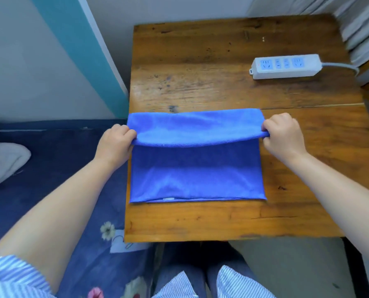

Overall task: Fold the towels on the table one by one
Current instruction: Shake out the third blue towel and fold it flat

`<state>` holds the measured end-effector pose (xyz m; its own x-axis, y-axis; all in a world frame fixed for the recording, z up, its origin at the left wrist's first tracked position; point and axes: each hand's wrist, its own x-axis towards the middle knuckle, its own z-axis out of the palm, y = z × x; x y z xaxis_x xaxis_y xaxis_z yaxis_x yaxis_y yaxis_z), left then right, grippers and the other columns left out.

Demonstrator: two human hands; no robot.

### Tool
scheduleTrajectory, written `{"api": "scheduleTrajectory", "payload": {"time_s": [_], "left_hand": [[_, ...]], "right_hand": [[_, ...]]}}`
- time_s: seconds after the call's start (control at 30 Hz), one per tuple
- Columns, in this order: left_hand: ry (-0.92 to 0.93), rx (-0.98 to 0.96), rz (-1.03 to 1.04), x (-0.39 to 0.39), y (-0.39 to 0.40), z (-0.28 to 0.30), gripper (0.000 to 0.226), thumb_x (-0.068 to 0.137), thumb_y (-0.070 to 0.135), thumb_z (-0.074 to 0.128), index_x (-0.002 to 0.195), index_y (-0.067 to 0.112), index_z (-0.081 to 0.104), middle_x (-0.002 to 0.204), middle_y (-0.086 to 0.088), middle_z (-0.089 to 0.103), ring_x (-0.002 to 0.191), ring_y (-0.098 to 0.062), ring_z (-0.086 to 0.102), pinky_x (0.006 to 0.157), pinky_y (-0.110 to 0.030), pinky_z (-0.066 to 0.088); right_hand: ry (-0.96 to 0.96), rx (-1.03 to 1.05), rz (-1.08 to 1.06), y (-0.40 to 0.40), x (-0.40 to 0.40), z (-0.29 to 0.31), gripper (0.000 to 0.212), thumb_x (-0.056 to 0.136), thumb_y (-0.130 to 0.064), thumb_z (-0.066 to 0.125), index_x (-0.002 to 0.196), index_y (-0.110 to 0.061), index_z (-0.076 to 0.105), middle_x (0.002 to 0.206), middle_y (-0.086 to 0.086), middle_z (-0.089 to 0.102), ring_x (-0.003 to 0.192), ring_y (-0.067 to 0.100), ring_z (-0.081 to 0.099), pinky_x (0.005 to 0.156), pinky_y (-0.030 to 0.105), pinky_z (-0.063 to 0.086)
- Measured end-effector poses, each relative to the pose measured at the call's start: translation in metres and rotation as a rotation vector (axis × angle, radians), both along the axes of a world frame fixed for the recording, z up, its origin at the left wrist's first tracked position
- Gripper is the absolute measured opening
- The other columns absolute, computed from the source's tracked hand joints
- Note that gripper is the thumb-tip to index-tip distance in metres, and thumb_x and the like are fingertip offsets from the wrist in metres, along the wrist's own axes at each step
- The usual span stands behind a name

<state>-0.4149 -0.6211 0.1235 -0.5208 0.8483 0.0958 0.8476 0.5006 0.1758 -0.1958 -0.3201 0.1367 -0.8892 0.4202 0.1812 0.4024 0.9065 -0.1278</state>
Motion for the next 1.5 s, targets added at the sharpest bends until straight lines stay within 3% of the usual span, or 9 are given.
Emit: {"api": "scheduleTrajectory", "payload": {"time_s": [0.3,0.43,0.7,0.83,1.03,1.17,1.23,1.3,1.5], "left_hand": [[0.047,0.016,0.084,0.069,-0.04,0.013,0.034,0.068,0.009,0.03,0.058,-0.006,0.058,0.054,-0.02,0.054,0.048,-0.032,0.052,0.041,-0.035,0.043],[0.115,-0.061,0.057,0.086,-0.049,0.011,0.007,0.053,-0.011,0.051,0.054,-0.004,0.054,0.05,-0.018,0.051,0.044,-0.03,0.051,0.038,-0.034,0.042],[0.114,-0.278,0.008,0.106,-0.067,-0.019,0.039,0.027,-0.021,0.076,0.051,-0.002,0.053,0.047,-0.016,0.049,0.04,-0.029,0.051,0.035,-0.029,0.039],[0.083,-0.648,0.058,0.111,-0.065,-0.028,0.02,0.08,0.0,0.052,0.098,0.009,0.054,0.099,-0.008,0.057,0.095,-0.028,0.053,0.069,-0.033,0.037],[0.049,-0.828,0.08,0.115,-0.053,-0.025,0.025,0.085,0.01,0.044,0.109,0.017,0.05,0.112,-0.001,0.052,0.11,-0.022,0.046,0.082,-0.029,0.035],[-0.001,-0.572,0.116,0.126,-0.031,-0.022,0.021,0.086,0.008,0.043,0.105,0.008,0.052,0.112,-0.01,0.053,0.107,-0.028,0.047,0.072,-0.034,0.036],[-0.13,-0.372,0.181,0.135,-0.013,-0.026,0.027,0.089,0.009,0.042,0.112,0.003,0.052,0.125,-0.018,0.049,0.118,-0.029,0.044,0.081,-0.037,0.04],[-0.22,-0.317,0.25,0.143,0.005,-0.032,0.041,0.094,0.02,0.038,0.133,0.006,0.039,0.148,-0.014,0.029,0.136,-0.024,0.026,0.099,-0.036,0.034],[-0.233,-0.427,0.253,0.142,0.017,-0.055,0.061,0.096,0.046,0.028,0.147,0.019,0.008,0.157,-0.008,-0.002,0.144,-0.025,-0.004,0.116,-0.041,0.008]], "right_hand": [[0.038,0.056,0.078,-0.037,0.069,0.003,0.019,0.045,0.017,0.063,0.057,0.005,0.057,0.057,0.021,0.057,0.058,0.038,0.058,0.053,0.035,0.045],[0.023,0.046,0.087,-0.05,0.09,-0.004,0.019,0.042,0.016,0.062,0.056,0.003,0.057,0.056,0.02,0.057,0.057,0.037,0.058,0.052,0.035,0.045],[-0.099,0.032,0.078,-0.072,0.118,-0.03,0.032,0.03,0.016,0.073,0.051,0.0,0.054,0.052,0.016,0.054,0.051,0.034,0.057,0.047,0.034,0.046],[-0.214,0.048,0.057,-0.078,0.124,-0.037,0.029,0.036,0.017,0.072,0.053,0.001,0.055,0.054,0.018,0.055,0.053,0.036,0.057,0.047,0.037,0.047],[-0.456,-0.109,-0.239,-0.094,0.114,-0.037,0.02,0.072,-0.001,0.055,0.09,0.002,0.063,0.112,0.019,0.054,0.117,0.032,0.043,0.103,0.045,0.022],[-0.246,-0.074,-0.074,-0.135,0.086,-0.03,0.023,0.049,0.001,0.077,0.069,0.004,0.065,0.099,0.027,0.065,0.099,0.039,0.062,0.085,0.055,0.046],[-0.321,-0.224,-0.039,-0.154,0.07,-0.037,0.033,0.075,-0.012,0.064,0.106,-0.001,0.062,0.134,0.024,0.046,0.128,0.036,0.041,0.105,0.053,0.03],[-0.438,-0.337,-0.035,-0.165,0.06,-0.052,0.046,0.093,-0.026,0.04,0.137,-0.014,0.035,0.154,0.008,0.013,0.143,0.023,0.009,0.115,0.044,0.008],[-0.434,-0.318,-0.078,-0.149,0.059,-0.065,0.05,0.096,-0.033,0.031,0.144,-0.024,0.02,0.156,0.002,0.002,0.144,0.019,0.0,0.116,0.041,0.002]]}}
